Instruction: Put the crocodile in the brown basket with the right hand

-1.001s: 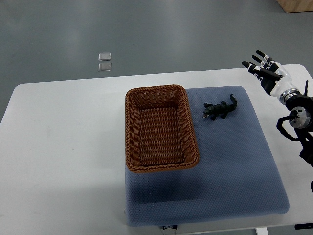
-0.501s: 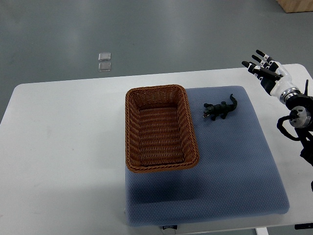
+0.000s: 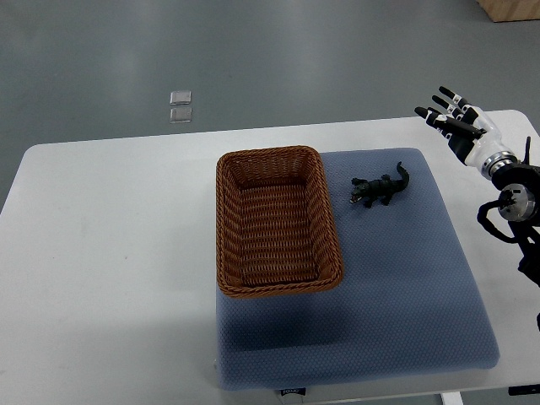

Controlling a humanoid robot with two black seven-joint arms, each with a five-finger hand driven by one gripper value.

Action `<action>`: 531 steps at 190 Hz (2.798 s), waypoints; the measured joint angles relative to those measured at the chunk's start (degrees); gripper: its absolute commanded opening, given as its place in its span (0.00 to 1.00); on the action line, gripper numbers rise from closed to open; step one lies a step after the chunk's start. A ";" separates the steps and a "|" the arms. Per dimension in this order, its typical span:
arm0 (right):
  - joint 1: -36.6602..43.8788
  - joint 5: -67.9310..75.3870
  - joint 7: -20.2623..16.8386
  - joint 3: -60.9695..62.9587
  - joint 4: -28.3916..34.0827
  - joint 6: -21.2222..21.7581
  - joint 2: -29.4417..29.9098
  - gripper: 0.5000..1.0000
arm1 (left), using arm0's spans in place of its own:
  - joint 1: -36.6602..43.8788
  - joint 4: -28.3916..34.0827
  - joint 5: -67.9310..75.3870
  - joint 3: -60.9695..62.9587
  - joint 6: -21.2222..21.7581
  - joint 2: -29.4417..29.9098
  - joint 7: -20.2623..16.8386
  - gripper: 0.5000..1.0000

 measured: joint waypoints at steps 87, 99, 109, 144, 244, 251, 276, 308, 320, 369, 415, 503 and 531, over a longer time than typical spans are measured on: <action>0.43 -8.29 1.24 -9.15 3.22 0.02 -3.85 0.86 | -0.01 0.00 0.00 0.00 0.00 0.00 0.00 1.00; 0.50 -10.96 1.42 -9.99 3.79 0.02 -4.23 0.86 | -0.03 0.00 0.00 0.00 0.00 0.00 0.00 1.00; 0.55 -13.50 1.46 -10.38 4.31 0.01 -4.42 0.86 | -0.03 0.00 0.00 0.00 0.00 0.00 0.00 1.00; 0.79 -23.76 1.64 -12.17 6.58 0.33 -4.90 0.86 | -0.02 0.00 0.00 0.00 0.00 0.00 0.00 1.00; 4.85 -40.62 5.38 -28.88 11.72 0.53 -11.42 0.85 | -0.01 0.00 0.00 0.00 0.00 0.00 0.00 1.00; 5.06 -42.05 5.49 -29.37 11.96 0.53 -11.54 0.85 | -0.01 0.00 0.00 0.00 0.00 0.00 0.00 1.00; 5.91 -46.61 5.62 -31.05 12.29 0.53 -11.65 0.85 | 0.01 0.00 0.00 0.00 0.00 0.00 0.00 1.00; 6.97 -50.02 5.65 -34.39 12.47 -0.03 -11.60 0.85 | 0.00 0.00 0.00 0.00 0.00 0.00 0.00 1.00; 7.26 -51.03 5.65 -35.60 12.95 -0.13 -11.56 0.85 | 0.00 0.00 0.00 0.00 0.00 0.00 0.00 1.00; 8.21 -54.57 5.51 -38.83 13.96 -1.98 -11.25 0.83 | -0.02 0.00 0.00 0.00 0.00 0.00 0.00 1.00; 8.56 -56.29 5.40 -41.51 13.97 -3.53 -10.99 0.81 | -0.01 0.00 0.00 0.00 -0.01 0.00 0.00 1.00; 8.56 -58.00 4.99 -43.74 13.96 -6.93 -10.64 0.72 | 0.01 0.00 0.00 0.00 -0.01 0.00 0.00 1.00; 8.55 -58.01 4.99 -44.28 13.96 -7.01 -10.51 0.69 | 0.00 0.00 0.00 0.00 -0.01 0.00 0.00 1.00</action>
